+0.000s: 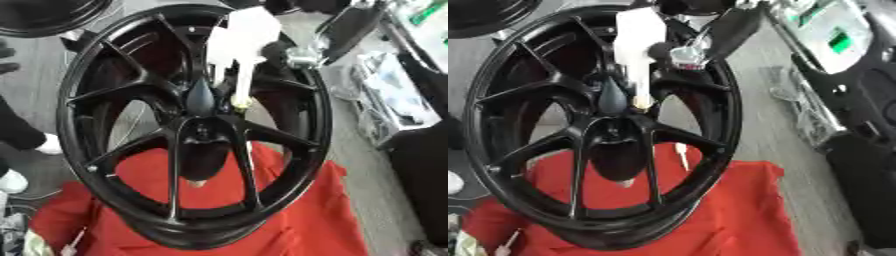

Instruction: Pull the pin out of the wheel hub.

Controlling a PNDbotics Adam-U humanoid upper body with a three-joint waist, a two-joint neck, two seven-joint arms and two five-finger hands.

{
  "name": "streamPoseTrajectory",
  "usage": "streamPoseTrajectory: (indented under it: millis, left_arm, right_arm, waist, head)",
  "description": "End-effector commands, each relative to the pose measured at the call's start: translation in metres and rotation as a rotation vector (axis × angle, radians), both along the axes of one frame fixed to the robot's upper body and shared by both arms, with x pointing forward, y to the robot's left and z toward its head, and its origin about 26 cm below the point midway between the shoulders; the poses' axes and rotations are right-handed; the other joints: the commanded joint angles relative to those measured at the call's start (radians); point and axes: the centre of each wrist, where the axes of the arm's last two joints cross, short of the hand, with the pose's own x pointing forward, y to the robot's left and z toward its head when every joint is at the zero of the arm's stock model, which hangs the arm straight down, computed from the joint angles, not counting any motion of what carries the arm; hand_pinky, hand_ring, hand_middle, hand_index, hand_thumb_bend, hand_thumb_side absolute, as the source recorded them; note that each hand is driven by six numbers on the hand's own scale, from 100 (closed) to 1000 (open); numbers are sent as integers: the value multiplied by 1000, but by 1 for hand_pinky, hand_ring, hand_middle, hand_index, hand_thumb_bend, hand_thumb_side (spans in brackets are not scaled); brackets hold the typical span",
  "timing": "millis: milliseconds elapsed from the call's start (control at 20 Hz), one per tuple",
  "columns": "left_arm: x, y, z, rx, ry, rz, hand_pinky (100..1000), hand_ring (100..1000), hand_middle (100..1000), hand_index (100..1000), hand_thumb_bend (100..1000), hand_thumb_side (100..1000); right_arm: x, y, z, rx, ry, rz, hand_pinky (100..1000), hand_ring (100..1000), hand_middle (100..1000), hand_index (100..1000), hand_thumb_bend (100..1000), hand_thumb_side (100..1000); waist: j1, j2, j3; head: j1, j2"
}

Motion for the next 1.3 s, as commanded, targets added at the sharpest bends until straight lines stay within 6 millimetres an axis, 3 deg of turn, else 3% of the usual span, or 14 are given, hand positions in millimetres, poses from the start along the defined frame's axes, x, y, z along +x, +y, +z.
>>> streamPoseTrajectory:
  millis: [50,250,400,550,800,900,1050,1100,1150,1300]
  left_arm:
    - [-1,6,9,19,-27,16,699,696,599,711,100,754]
    - [-1,9,9,20,-30,27,699,696,599,711,100,754]
    - [-2,12,10,20,-33,37,699,695,599,711,100,753]
    - [-3,14,12,20,-44,45,699,695,599,711,100,750]
    - [-3,15,15,15,-61,49,699,694,599,711,100,750]
    - [-3,15,16,14,-63,48,699,694,599,711,100,751]
    - [-2,14,16,9,-66,46,699,693,598,710,100,751]
    - [-2,13,16,8,-66,46,699,693,598,710,100,751]
    - [-2,13,16,7,-66,45,699,693,598,710,100,752]
    - [-2,12,16,7,-64,41,699,692,598,711,100,745]
  right_arm:
    - [-24,-32,33,111,25,-57,770,420,260,464,100,465]
    - [-43,-81,41,257,80,-203,775,425,259,463,100,486]
    - [-57,-116,34,364,69,-336,778,428,265,464,100,483]
    - [-69,-146,10,431,39,-486,783,439,273,468,100,468]
    - [-90,-179,-49,475,-40,-718,817,481,321,505,100,432]
    - [-98,-187,-73,463,-68,-791,839,532,385,565,100,445]
    - [-107,-195,-104,441,-92,-862,962,779,688,876,100,493]
    - [-109,-197,-113,433,-98,-884,973,796,718,894,100,422]
    - [-110,-200,-120,414,-100,-908,982,816,745,908,100,122]
    - [-112,-208,-140,336,-72,-981,998,833,762,911,100,126]
  waist:
    - [4,-25,-7]
    - [8,-21,-19]
    - [12,-18,-28]
    - [20,-12,-40]
    - [36,0,-53]
    - [41,4,-56]
    - [47,6,-55]
    - [48,6,-55]
    - [49,7,-55]
    - [50,8,-52]
  head:
    - [9,5]
    - [26,5]
    - [41,5]
    - [55,5]
    - [80,-10]
    - [87,-16]
    - [92,-17]
    - [93,-17]
    - [93,-17]
    - [88,-19]
